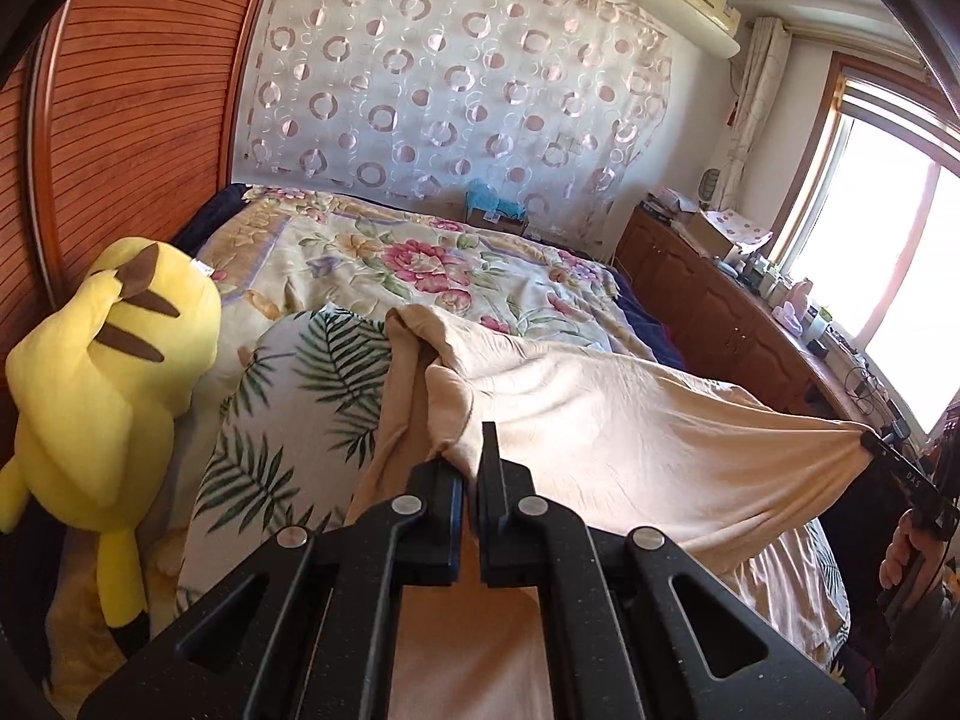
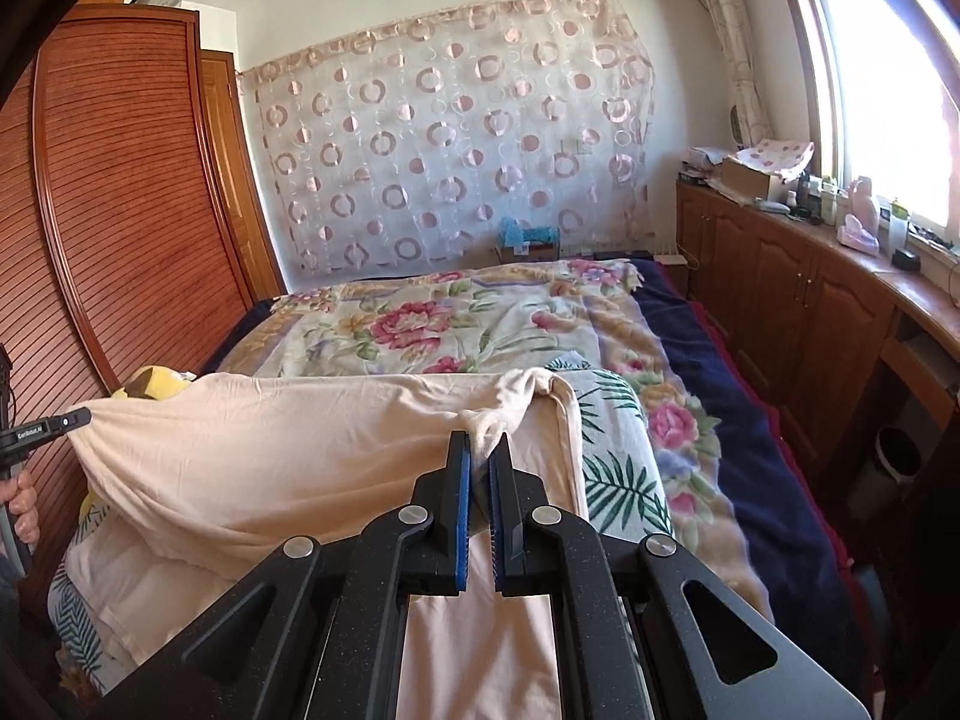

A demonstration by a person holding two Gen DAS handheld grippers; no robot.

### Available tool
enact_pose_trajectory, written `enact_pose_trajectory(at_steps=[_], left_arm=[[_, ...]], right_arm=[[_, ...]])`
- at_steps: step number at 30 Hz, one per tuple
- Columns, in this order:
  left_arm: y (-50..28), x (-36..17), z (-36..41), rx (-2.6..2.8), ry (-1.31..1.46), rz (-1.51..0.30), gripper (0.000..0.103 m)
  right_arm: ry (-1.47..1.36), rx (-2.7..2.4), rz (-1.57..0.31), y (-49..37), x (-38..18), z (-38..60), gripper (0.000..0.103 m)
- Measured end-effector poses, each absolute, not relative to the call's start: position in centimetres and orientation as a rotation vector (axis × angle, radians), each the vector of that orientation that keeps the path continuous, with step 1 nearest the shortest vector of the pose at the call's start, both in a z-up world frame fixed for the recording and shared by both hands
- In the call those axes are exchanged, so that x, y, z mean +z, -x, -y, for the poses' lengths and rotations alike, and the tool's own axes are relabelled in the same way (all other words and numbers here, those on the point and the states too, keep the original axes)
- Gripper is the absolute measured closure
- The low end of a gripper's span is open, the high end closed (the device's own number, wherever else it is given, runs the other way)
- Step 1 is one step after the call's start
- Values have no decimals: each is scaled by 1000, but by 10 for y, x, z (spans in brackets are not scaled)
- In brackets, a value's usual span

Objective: Fold small clothes
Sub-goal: 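Grasp the folded edge with both grippers and lift it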

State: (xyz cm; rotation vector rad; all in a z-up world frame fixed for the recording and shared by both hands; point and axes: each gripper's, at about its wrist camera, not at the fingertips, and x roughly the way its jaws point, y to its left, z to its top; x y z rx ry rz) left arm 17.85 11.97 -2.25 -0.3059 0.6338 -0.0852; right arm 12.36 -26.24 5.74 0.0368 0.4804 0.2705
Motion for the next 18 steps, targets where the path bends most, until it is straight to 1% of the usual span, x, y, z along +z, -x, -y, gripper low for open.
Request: enact_pose_trajectory(at_steps=[6, 13, 18], left_arm=[[-138, -31, -126, -67, 316, -603, 99], [-103, -55, -125, -54, 332, -628, 99], [-80, -45, -126, -62, 333, -596, 99]], right_arm=[[-16, 273, -451, -91, 52, 271, 98], [-14, 274, -467, -52, 26, 279, 98], [-19, 275, -455, -25, 32, 287, 98]])
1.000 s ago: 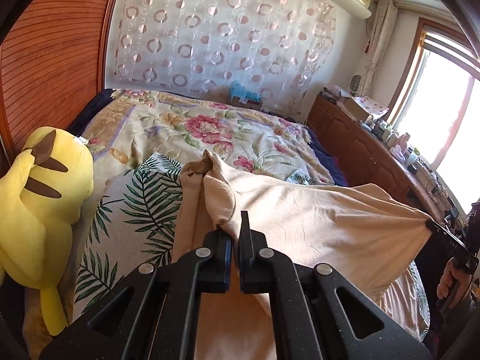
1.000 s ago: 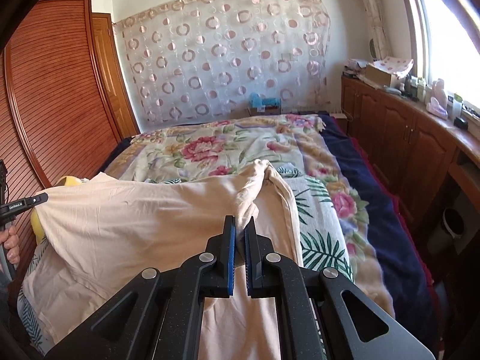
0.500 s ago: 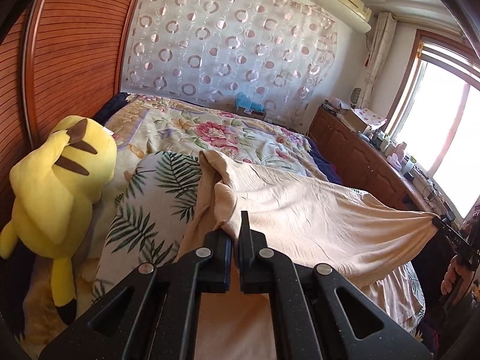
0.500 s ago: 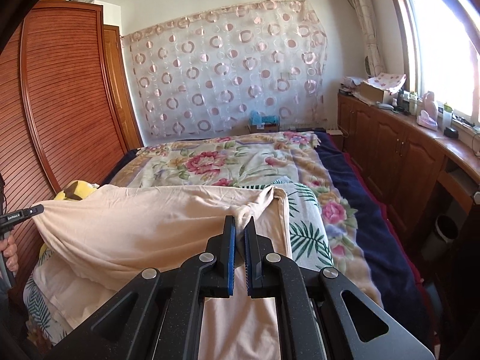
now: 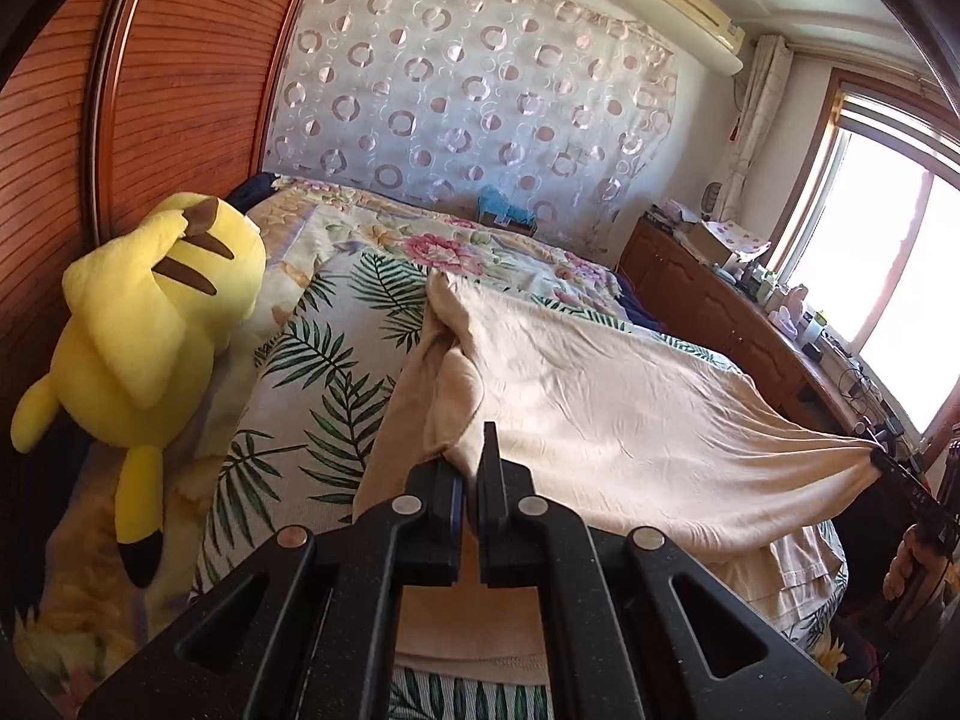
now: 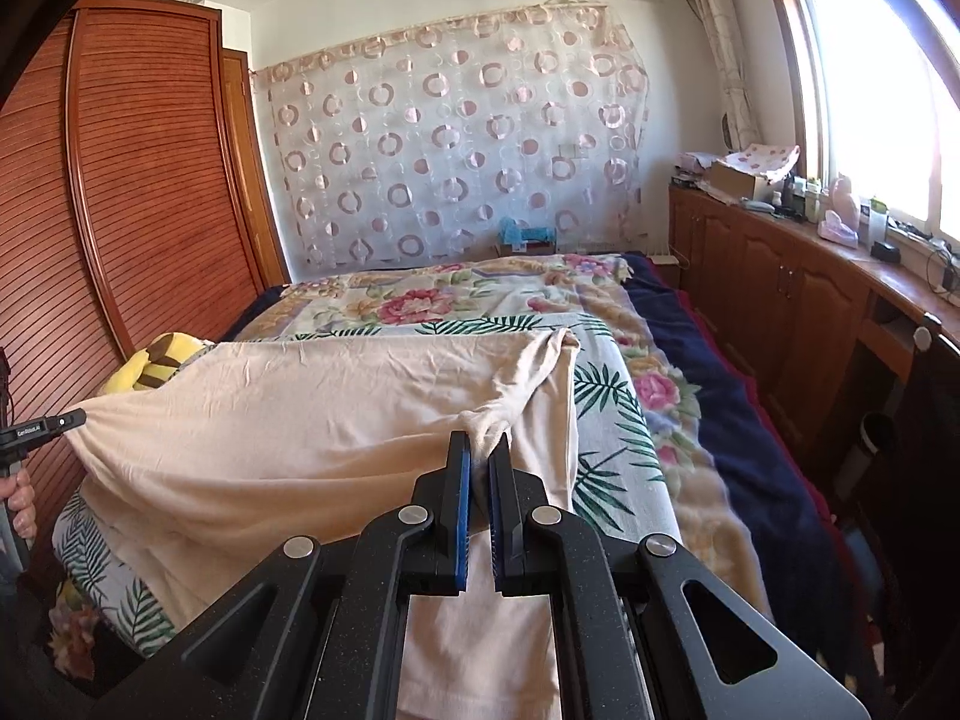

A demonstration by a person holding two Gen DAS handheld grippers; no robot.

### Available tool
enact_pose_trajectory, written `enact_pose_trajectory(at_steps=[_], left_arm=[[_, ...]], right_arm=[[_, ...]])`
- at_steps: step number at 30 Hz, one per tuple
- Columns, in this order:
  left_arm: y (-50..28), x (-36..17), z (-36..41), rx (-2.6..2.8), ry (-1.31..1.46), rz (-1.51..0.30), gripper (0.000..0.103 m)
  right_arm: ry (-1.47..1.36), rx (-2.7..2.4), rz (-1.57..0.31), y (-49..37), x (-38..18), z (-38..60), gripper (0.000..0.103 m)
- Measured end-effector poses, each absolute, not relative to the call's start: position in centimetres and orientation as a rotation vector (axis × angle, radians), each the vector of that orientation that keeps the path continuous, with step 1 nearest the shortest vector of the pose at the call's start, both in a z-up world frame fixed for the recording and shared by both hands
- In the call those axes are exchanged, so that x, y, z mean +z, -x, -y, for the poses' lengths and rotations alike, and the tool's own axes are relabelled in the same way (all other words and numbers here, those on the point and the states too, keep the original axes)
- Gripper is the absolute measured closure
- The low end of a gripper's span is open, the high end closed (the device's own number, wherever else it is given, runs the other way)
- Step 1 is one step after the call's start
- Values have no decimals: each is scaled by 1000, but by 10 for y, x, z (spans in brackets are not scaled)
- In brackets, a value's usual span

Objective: Fold small clothes
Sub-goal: 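Grasp the folded edge with both grippers and lift it, then fold the lifted edge over the shirt and open both grippers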

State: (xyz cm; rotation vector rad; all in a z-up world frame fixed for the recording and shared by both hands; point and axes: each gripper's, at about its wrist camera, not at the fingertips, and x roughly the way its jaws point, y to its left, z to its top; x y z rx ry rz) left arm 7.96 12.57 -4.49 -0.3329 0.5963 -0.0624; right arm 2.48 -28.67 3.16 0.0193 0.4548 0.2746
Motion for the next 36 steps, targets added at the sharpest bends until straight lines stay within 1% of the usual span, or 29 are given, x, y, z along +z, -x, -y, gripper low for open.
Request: enact_pose_trajectory(at_steps=[4, 7, 11, 17, 20, 21, 22, 23, 25, 26, 27, 29, 30, 31, 33, 36], left_arm=[[-67, -36, -125, -70, 339, -582, 99], [-63, -45, -124, -44, 313, -626, 99], [-62, -71, -126, -1, 288, -685, 99], [-64, -100, -121, 22, 239, -760, 98], [-63, -103, -117, 37, 206, -762, 85], [-63, -103, -119, 41, 201, -759, 78], [-62, -102, -118, 40, 201, -754, 74], [-61, -102, -120, 38, 204, -750, 61], [-60, -101, -123, 43, 207, -741, 53], [-60, -101, -125, 44, 209, -741, 47], [-61, -101, -127, 46, 215, -741, 41], [-62, -104, -130, 59, 222, -745, 39], [-63, -105, -131, 65, 224, -748, 39], [-63, -106, -132, 68, 227, -751, 39], [-64, -109, -131, 72, 228, -753, 39], [-66, -113, -130, 92, 225, -751, 40]], right_arm=[[-9, 273, -419, -1, 43, 291, 98], [-3, 269, -416, 10, 44, 293, 98], [9, 249, -496, 4, 21, 303, 98], [-4, 225, -640, -17, -28, 308, 98], [-5, 219, -668, -26, -35, 303, 98], [-3, 211, -674, -29, -36, 302, 98], [-3, 207, -678, -30, -36, 301, 98], [-4, 211, -679, -32, -35, 303, 98], [5, 205, -682, -34, -31, 299, 98], [12, 203, -679, -34, -28, 298, 98], [17, 202, -673, -32, -26, 299, 93], [31, 180, -652, -26, -22, 296, 87], [41, 162, -639, -23, -21, 295, 79], [49, 144, -626, -20, -19, 293, 66], [46, 134, -603, -15, -14, 289, 54], [44, 179, -597, -15, -8, 277, 49]])
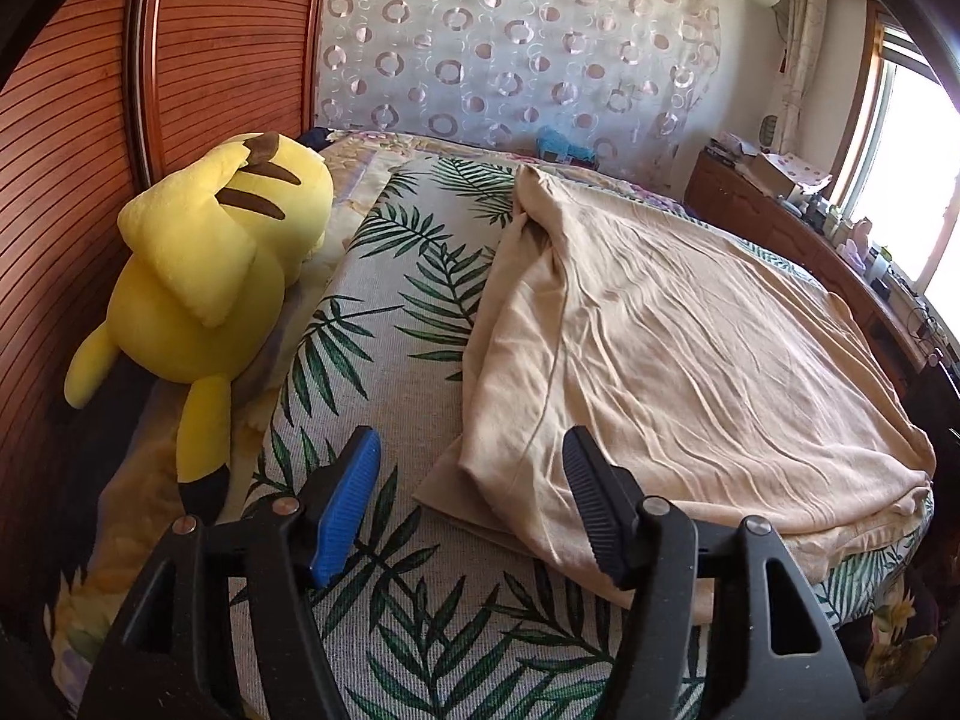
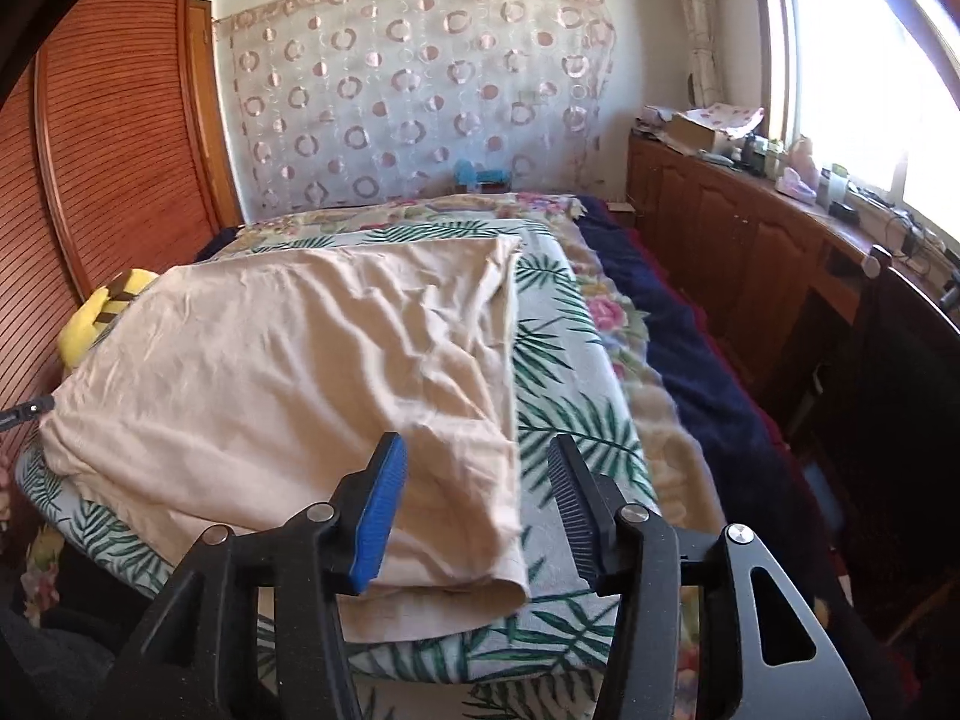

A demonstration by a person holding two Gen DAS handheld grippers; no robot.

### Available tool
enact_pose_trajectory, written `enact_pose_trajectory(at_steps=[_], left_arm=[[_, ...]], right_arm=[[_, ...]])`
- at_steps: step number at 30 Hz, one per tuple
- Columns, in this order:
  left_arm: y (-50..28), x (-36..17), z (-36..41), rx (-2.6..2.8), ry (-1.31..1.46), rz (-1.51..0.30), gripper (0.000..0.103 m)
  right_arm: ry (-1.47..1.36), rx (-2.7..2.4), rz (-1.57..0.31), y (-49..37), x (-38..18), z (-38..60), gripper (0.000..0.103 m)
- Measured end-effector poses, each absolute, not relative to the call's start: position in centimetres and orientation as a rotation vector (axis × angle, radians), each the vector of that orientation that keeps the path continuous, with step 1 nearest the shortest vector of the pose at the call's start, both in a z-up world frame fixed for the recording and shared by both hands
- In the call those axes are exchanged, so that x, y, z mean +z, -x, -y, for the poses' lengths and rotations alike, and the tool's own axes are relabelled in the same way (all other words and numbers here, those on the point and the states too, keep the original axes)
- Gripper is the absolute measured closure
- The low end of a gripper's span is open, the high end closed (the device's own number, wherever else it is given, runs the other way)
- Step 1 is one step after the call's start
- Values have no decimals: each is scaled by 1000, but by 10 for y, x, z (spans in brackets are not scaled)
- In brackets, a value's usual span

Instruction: Fold small clothes

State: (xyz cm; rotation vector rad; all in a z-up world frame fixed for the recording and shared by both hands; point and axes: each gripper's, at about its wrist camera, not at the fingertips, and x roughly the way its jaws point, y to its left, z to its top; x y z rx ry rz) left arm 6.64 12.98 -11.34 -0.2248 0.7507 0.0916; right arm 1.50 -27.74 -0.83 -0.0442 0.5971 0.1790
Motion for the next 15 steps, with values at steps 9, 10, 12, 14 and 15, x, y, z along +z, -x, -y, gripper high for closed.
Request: enact_pose_trajectory(at_steps=[9, 10, 12, 14, 15], left_arm=[[-69, -120, -127, 89, 213, -755, 59], [-68, -120, -126, 87, 207, -757, 60], [-68, -120, -125, 75, 205, -759, 62], [-68, -120, -124, 73, 195, -759, 62], [-68, -120, -122, 71, 190, -758, 63]], right_arm=[[98, 290, -652, -33, -35, 236, 38], [97, 301, -663, -37, -39, 233, 38], [97, 313, -684, -46, -46, 232, 38], [108, 314, -707, -55, -54, 229, 38], [115, 313, -718, -59, -57, 228, 38]])
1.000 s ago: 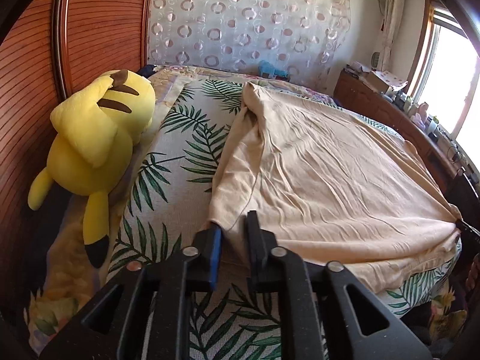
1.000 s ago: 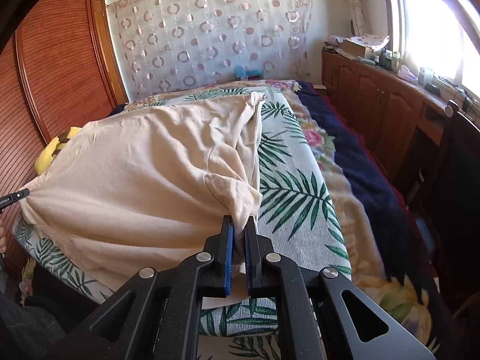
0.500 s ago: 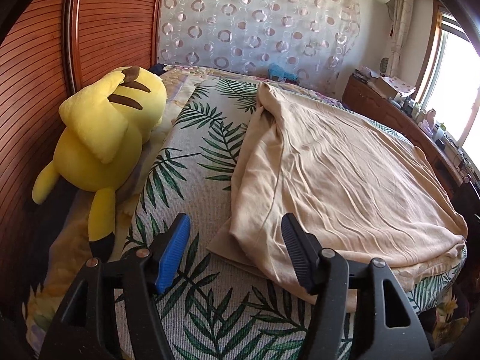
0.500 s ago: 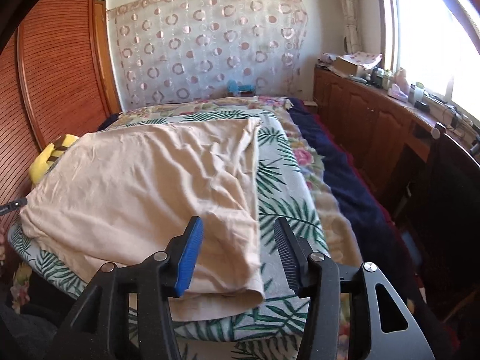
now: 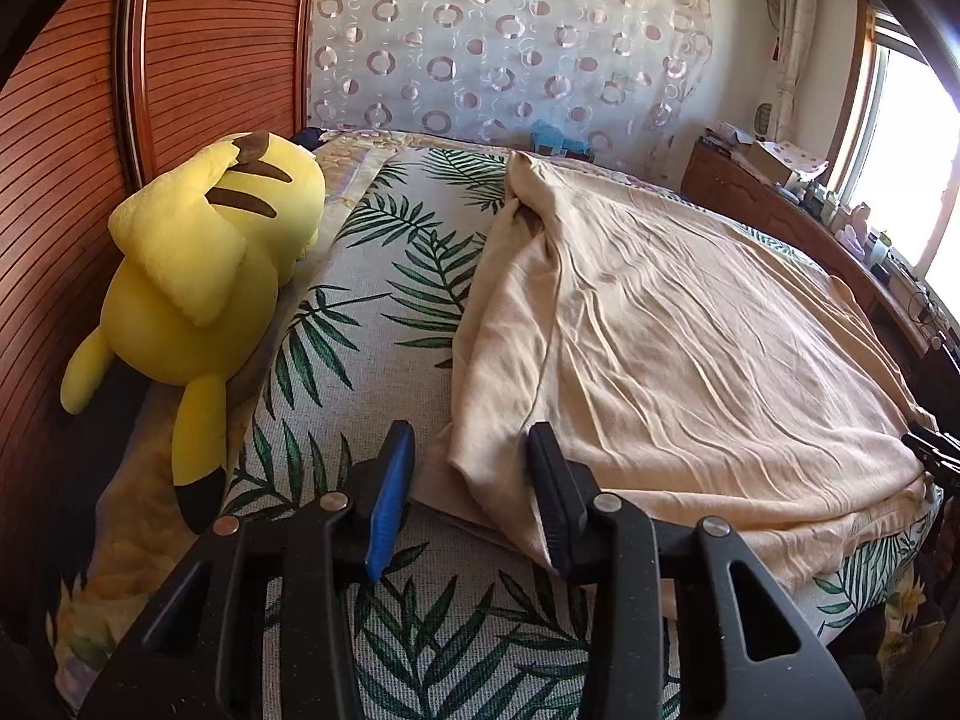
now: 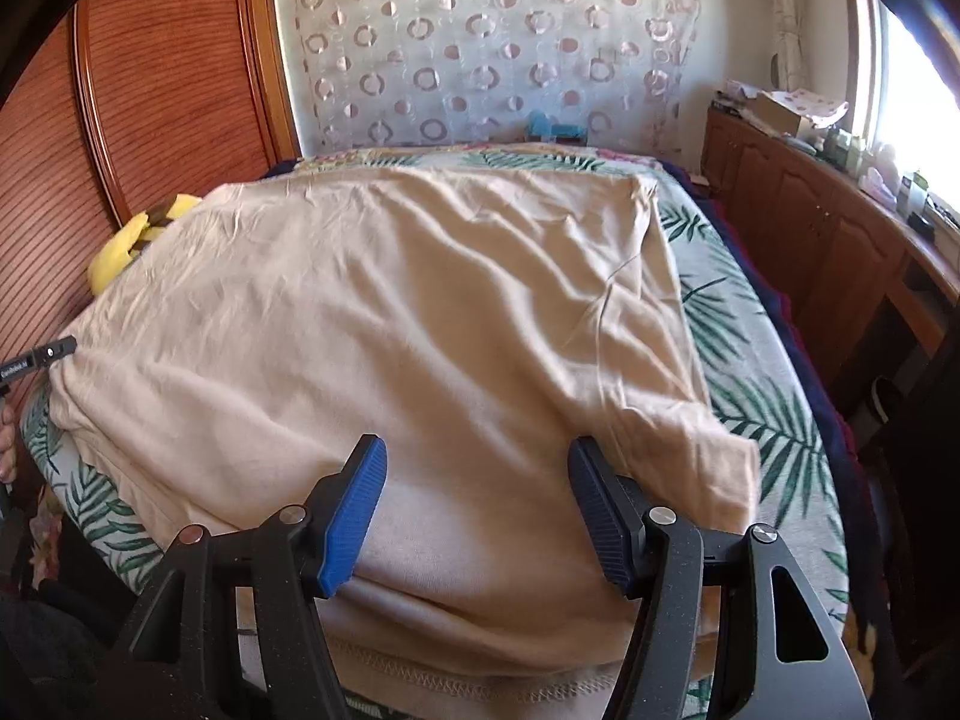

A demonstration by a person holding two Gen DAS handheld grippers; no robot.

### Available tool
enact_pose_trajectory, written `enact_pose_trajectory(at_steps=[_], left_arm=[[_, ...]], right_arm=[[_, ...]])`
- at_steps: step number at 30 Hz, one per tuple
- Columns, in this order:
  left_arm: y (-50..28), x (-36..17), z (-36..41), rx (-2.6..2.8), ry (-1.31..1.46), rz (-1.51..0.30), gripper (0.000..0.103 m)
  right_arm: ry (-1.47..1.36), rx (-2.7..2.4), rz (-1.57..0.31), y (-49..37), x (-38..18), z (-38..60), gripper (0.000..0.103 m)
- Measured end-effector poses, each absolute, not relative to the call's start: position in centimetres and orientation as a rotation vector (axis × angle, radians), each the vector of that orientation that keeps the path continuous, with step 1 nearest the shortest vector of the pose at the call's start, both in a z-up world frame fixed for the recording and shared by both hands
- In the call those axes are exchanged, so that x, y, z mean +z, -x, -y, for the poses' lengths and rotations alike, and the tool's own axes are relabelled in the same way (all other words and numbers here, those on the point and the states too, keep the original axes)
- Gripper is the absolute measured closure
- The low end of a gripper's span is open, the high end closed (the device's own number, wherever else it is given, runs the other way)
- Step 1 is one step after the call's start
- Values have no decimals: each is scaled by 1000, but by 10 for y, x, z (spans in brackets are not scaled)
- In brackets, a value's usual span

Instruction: Fold small clothes

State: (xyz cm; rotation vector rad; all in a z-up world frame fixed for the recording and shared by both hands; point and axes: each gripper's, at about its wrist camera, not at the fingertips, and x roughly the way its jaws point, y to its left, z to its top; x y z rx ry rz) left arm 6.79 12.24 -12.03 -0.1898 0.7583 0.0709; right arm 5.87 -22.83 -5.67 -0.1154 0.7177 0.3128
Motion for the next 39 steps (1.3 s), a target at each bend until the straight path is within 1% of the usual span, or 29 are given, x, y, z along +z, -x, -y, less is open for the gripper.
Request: enact_pose_trajectory(at_steps=[1, 2, 3, 5, 7, 13, 20, 25, 39], left_arm=[[-68, -120, -121, 66, 187, -758, 63], [-68, -120, -119, 58, 184, -755, 73], [-68, -121, -118, 46, 184, -755, 93], [-68, -121, -114, 38, 178, -753, 95], [-67, -118, -110, 30, 173, -746, 96], [-63, -91, -101, -71, 266, -680, 96], [-77, -52, -56, -193, 206, -624, 96], [-89, -36, -19, -278, 161, -608, 96], [-107, 3, 81, -535, 58, -606, 96]], right_arm=[[128, 309, -709, -58, -58, 228, 36], [140, 307, -705, -59, -57, 228, 35], [151, 307, -701, -59, -58, 228, 34], [170, 304, -698, -59, -61, 224, 30], [188, 305, -692, -59, -63, 222, 24], [190, 313, -682, -56, -66, 220, 20], [196, 327, -691, -55, -66, 219, 19], [140, 326, -692, -49, -61, 231, 19], [58, 281, -603, -11, -30, 269, 19]])
